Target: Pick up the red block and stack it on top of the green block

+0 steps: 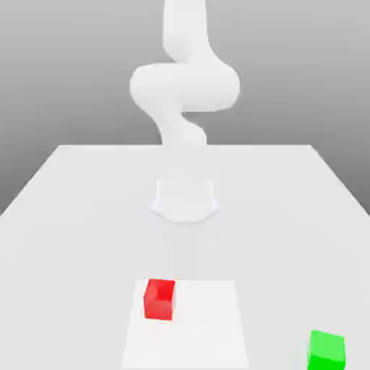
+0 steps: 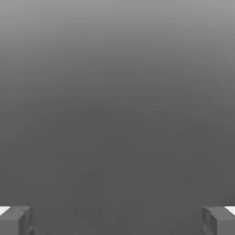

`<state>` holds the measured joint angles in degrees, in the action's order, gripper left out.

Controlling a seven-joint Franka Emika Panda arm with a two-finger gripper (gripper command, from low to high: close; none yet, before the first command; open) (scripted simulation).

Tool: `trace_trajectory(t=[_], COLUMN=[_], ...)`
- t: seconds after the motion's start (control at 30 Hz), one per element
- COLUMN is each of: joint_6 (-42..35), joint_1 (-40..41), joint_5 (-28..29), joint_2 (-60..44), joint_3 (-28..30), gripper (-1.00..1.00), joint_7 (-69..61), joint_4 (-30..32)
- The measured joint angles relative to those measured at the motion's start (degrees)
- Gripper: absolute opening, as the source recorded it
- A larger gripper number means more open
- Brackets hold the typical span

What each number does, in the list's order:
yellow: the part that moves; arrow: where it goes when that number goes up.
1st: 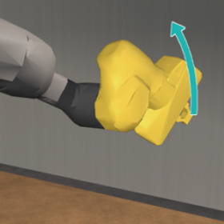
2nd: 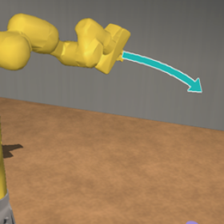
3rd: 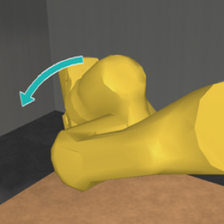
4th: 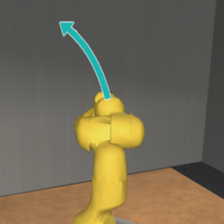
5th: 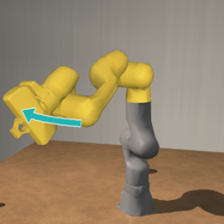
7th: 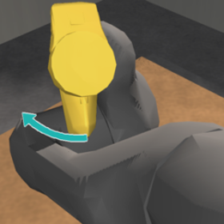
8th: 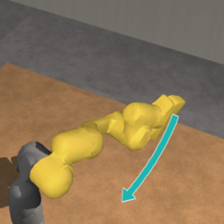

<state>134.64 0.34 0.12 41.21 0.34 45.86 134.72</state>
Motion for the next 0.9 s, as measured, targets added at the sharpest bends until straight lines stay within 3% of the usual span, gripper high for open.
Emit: trace_trajectory(t=[0.6, 0.83, 0.87, 0.9], joint_6=[23.37, 35.11, 36.50, 36.50], joint_1=[3.01, 4.18, 4.45, 4.45], joint_5=[0.02, -2.26, -2.50, -2.50], joint_2=[-38.35, -52.90, -54.53, -54.53], joint_3=[2.89, 1.45, 1.12, 1.12], gripper=[0.00, 0.00, -1.00, -1.00], joint_7=[-0.45, -2.15, -2.32, -2.32], joint_4=[23.24, 23.32, 23.09, 23.09])
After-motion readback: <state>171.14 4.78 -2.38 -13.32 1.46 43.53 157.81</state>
